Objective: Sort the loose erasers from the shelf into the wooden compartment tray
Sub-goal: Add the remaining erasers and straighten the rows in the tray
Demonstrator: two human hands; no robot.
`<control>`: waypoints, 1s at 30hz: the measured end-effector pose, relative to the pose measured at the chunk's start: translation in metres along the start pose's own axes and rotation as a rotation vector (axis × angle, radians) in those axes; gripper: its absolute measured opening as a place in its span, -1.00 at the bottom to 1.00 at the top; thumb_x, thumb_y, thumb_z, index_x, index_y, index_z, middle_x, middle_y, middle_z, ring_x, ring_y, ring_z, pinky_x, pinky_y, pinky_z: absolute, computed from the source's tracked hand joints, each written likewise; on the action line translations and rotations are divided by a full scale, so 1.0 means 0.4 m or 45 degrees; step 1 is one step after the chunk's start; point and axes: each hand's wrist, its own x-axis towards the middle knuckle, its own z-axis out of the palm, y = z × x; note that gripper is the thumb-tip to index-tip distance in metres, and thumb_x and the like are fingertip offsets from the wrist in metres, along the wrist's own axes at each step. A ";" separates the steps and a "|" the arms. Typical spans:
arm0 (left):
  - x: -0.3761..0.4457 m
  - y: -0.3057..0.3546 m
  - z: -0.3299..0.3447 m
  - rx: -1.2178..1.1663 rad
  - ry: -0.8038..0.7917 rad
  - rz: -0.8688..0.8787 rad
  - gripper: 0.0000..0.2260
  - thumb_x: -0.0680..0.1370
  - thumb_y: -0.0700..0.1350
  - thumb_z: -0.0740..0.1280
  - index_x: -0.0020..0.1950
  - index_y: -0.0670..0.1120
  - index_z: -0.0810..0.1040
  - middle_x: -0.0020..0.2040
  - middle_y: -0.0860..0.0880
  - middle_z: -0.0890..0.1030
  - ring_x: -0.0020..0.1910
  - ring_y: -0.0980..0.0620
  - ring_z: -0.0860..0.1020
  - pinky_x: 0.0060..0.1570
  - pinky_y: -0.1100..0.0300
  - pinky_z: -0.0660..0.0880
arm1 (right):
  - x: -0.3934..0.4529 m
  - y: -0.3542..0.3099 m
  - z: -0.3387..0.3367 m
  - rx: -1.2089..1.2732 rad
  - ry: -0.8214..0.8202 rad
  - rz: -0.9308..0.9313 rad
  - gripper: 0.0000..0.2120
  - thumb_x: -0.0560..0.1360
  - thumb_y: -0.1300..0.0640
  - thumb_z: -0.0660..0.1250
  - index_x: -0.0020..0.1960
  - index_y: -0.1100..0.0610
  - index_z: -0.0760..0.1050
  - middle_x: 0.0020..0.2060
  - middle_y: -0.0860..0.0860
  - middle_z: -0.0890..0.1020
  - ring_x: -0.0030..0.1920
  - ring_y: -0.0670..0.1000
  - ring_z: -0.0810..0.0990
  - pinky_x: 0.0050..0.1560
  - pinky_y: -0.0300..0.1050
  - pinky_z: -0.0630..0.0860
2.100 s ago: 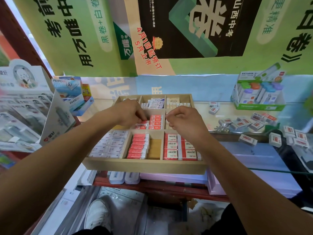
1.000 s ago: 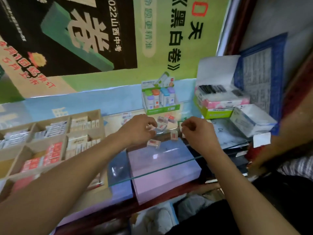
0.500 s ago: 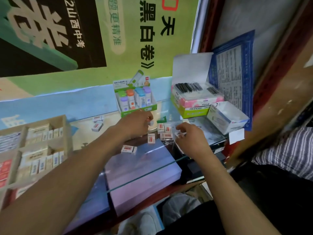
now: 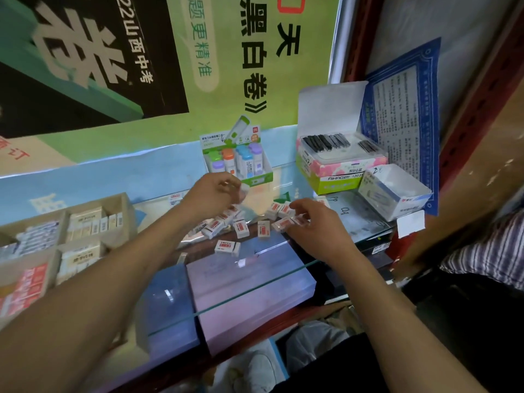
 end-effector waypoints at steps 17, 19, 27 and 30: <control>-0.215 -0.030 -0.184 0.279 0.013 0.126 -0.89 0.50 -0.13 0.41 -0.07 0.10 0.60 -0.19 0.07 0.65 -0.17 0.10 0.61 -0.04 0.17 0.51 | -0.037 -0.140 0.061 0.173 -0.014 -0.294 -0.84 0.48 0.16 0.39 0.05 0.09 0.62 -0.20 -0.06 0.65 -0.19 -0.12 0.61 -0.13 -0.28 0.53; -0.261 -0.044 -0.220 0.296 0.089 0.146 -0.86 0.51 -0.14 0.42 -0.04 0.11 0.60 -0.14 0.10 0.63 -0.18 0.15 0.56 -0.10 0.31 0.47 | -0.046 -0.164 0.072 0.213 -0.074 -0.337 -0.88 0.47 0.15 0.40 0.00 0.06 0.63 -0.23 -0.10 0.66 -0.22 -0.20 0.62 -0.17 -0.38 0.50; -0.401 -0.115 -0.331 0.397 0.166 0.185 -0.80 0.50 -0.20 0.42 0.05 0.07 0.60 -0.07 0.14 0.61 -0.10 0.18 0.55 -0.11 0.39 0.44 | -0.095 -0.338 0.173 0.322 -0.290 -0.473 -0.93 0.46 0.15 0.41 -0.06 0.09 0.64 -0.26 -0.07 0.66 -0.31 -0.20 0.59 -0.27 -0.47 0.44; -0.430 -0.158 -0.388 0.614 0.141 0.240 -0.76 0.49 -0.21 0.42 0.13 0.01 0.61 -0.02 0.10 0.62 -0.11 0.19 0.55 -0.10 0.26 0.45 | -0.122 -0.393 0.228 0.197 -0.388 -0.557 -0.89 0.48 0.12 0.37 0.00 0.06 0.61 -0.16 -0.08 0.64 -0.20 -0.18 0.57 -0.12 -0.39 0.49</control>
